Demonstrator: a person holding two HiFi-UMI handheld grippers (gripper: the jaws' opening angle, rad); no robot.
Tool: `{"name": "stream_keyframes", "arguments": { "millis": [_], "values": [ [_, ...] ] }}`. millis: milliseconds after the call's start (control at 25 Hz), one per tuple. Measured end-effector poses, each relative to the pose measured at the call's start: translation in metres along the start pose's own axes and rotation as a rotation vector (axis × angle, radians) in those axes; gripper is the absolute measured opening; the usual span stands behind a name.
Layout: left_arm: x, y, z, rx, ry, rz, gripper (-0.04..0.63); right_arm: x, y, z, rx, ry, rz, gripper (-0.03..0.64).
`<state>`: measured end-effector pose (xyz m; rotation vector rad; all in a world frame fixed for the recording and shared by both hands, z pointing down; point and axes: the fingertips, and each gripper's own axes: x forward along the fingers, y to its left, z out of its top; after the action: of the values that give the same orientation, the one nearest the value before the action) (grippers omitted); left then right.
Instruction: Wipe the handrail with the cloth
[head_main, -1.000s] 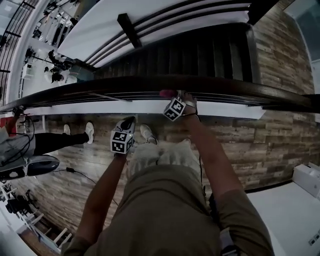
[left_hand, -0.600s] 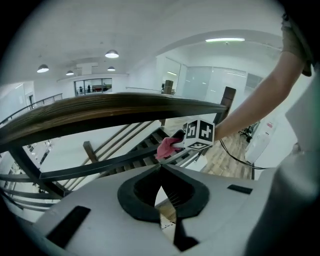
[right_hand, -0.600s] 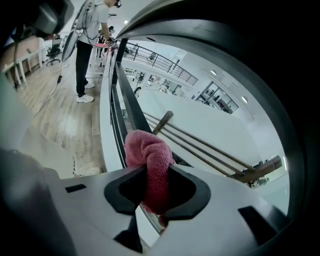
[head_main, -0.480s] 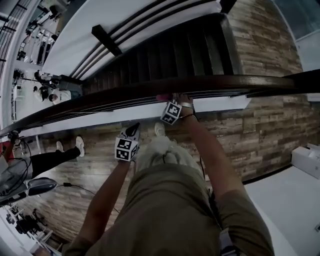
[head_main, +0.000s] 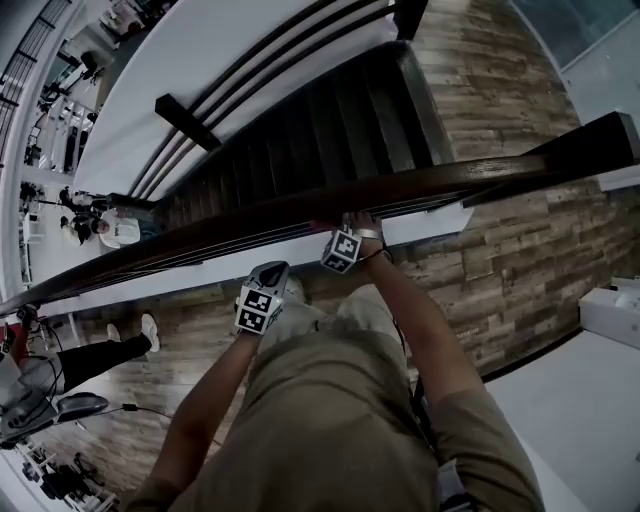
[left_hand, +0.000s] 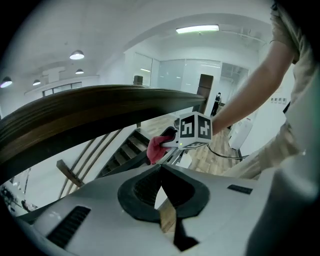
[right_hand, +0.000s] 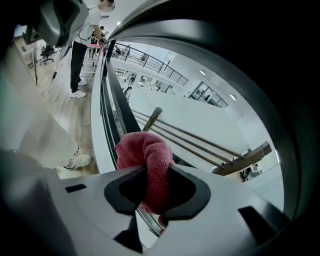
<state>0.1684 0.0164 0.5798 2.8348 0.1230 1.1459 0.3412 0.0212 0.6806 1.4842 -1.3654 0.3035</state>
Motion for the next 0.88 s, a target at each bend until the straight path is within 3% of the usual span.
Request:
{"name": "stream_keyframes", "arguments": {
  "millis": [320,480,640,880],
  "values": [
    [0.110,-0.086,0.081,-0.099,0.033,0.090,0.017,-0.019,-0.094,-0.155,0.090,-0.003,0.038,0.103],
    [0.163,-0.145,0.135,-0.168,-0.001,0.068,0.017,-0.027,-0.123,-0.209,0.079,0.014,0.059,0.103],
    [0.193,-0.195,0.173,-0.103,-0.005,0.022,0.017,-0.042,-0.153,-0.267,0.121,0.024,0.022,0.103],
    [0.210,-0.206,0.201,-0.050,-0.007,0.033,0.017,-0.056,-0.215,-0.368,0.251,0.099,-0.070,0.103]
  ]
}}
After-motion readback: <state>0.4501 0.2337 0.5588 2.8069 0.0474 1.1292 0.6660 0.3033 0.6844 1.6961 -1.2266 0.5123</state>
